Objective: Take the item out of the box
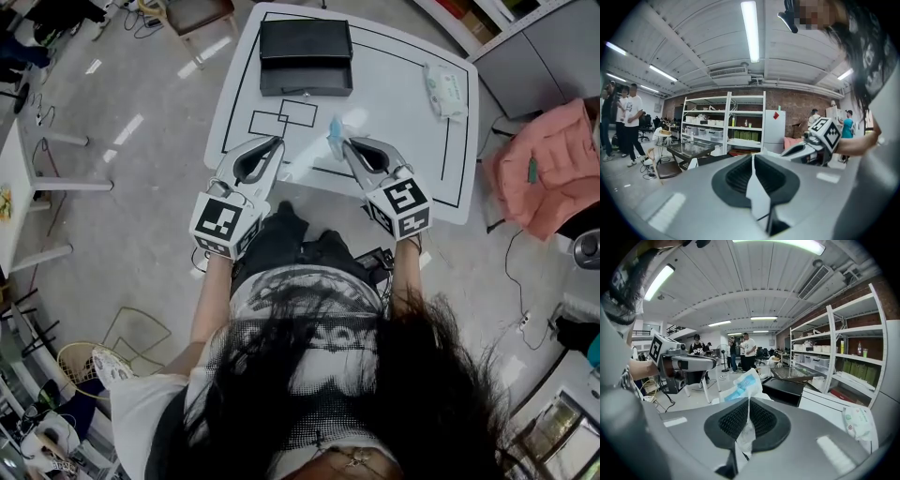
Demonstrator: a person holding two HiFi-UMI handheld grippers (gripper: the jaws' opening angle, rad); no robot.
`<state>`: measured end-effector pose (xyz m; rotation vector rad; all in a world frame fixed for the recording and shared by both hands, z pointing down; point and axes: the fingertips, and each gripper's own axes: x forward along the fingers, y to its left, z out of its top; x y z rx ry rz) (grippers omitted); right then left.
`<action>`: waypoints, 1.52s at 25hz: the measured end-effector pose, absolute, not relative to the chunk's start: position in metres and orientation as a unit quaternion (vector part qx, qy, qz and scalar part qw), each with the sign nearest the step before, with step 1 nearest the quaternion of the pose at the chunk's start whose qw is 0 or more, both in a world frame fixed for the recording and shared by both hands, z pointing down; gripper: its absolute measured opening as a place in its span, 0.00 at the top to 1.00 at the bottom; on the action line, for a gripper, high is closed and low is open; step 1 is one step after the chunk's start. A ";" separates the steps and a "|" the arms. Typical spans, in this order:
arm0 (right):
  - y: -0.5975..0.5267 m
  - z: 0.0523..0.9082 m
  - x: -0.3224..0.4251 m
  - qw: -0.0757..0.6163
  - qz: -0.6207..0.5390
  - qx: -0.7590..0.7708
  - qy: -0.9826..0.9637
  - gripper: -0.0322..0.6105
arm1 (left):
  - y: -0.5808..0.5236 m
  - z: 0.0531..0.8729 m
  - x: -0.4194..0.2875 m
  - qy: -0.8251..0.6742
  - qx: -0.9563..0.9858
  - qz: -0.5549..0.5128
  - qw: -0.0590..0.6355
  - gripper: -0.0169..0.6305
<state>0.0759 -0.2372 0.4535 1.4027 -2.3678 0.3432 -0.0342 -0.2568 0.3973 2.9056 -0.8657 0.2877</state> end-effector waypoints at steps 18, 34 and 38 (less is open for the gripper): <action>-0.136 0.436 0.116 0.146 0.107 0.497 -0.849 0.93 | -0.158 0.394 0.017 -0.292 0.951 0.093 0.038 0.97; -0.107 0.440 0.133 0.145 0.095 0.495 -0.852 0.93 | -0.128 0.396 0.040 -0.288 0.953 0.095 0.027 0.97; -0.104 0.441 0.134 0.145 0.096 0.495 -0.852 0.93 | -0.125 0.397 0.042 -0.286 0.953 0.096 0.025 0.97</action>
